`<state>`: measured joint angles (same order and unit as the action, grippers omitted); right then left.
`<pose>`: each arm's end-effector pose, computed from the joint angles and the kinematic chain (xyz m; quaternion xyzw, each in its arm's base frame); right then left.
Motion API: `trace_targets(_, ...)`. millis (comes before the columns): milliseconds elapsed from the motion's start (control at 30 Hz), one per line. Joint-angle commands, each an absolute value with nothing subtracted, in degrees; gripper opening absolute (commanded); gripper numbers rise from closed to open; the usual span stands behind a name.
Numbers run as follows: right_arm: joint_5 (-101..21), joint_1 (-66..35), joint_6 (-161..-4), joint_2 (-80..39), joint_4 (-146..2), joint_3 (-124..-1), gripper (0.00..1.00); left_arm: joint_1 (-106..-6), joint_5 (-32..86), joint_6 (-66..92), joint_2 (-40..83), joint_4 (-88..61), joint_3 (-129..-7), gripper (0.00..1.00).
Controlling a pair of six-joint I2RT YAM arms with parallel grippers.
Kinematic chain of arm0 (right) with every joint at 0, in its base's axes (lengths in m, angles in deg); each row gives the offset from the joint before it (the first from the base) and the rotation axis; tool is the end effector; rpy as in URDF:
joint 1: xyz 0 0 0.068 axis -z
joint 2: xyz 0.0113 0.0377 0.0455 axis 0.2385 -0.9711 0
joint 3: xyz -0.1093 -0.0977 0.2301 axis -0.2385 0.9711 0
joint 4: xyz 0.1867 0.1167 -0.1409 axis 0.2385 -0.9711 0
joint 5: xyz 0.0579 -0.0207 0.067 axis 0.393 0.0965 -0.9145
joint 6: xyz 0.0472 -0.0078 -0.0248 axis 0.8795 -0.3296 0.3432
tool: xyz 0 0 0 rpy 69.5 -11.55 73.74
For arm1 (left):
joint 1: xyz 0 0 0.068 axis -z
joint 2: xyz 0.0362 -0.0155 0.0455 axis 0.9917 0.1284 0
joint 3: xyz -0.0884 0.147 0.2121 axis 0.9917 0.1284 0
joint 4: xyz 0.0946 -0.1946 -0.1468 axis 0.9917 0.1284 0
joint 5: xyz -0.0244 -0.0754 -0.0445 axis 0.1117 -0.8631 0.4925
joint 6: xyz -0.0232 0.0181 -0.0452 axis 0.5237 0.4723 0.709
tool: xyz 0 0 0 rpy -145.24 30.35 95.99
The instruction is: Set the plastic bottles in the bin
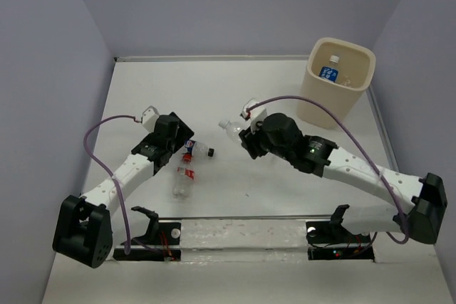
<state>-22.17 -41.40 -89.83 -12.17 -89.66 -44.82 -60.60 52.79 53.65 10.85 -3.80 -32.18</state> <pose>0.1679 0.2309 0.3003 -0.3747 0.7930 0.1501 0.4562 0.2248 -0.0794 0.2267 -0.2953 0.8301 -0.1669 0.4426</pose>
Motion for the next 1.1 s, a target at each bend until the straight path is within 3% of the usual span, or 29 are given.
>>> trace_targets(0, -6.4, -38.6, -87.2, -5.9, -85.2, -51.7, 0.33, -60.8, 55.1, 56.8, 10.4, -4.7, -29.8, 0.99)
trace_targets(100, 3.0, -35.2, -96.1, -2.6, -74.5, -56.1, 0.33, -60.8, 56.2, 57.3, 11.0, -4.7, -29.3, 0.99)
trace_targets(267, -5.3, -14.6, -99.3, -1.4, -51.3, -57.0, 0.3, -60.9, 58.0, 57.1, 13.9, -5.5, -29.7, 0.99)
trace_targets(333, -12.9, -8.8, -97.8, -2.4, -47.9, -57.8, 0.3, -60.9, 57.8, 56.8, 15.6, -5.8, -30.3, 0.99)
trace_targets(533, -20.4, 5.0, -94.4, -10.8, -44.3, -61.4, 0.31, -61.1, 58.0, 56.8, 16.9, -10.3, -29.5, 0.99)
trace_targets(700, -31.5, 16.4, -76.8, -17.6, -45.0, -61.7, 0.31, -61.2, 58.6, 57.0, 18.5, -10.8, -29.3, 0.99)
trace_targets(800, -32.9, 17.1, -76.0, -18.3, -45.1, -59.5, 0.43, -61.2, 58.4, 57.1, 19.7, -12.4, -29.1, 0.99)
trace_targets(933, -33.6, 17.1, -75.8, -17.3, -47.2, -57.8, 0.87, -61.3, 57.5, 57.2, 21.3, -13.2, -29.1, 0.99)
trace_targets(1067, -34.0, 17.1, -74.4, -14.2, -51.6, -58.0, 0.95, -61.3, 57.6, 57.1, 21.2, -13.8, -29.1, 0.99)
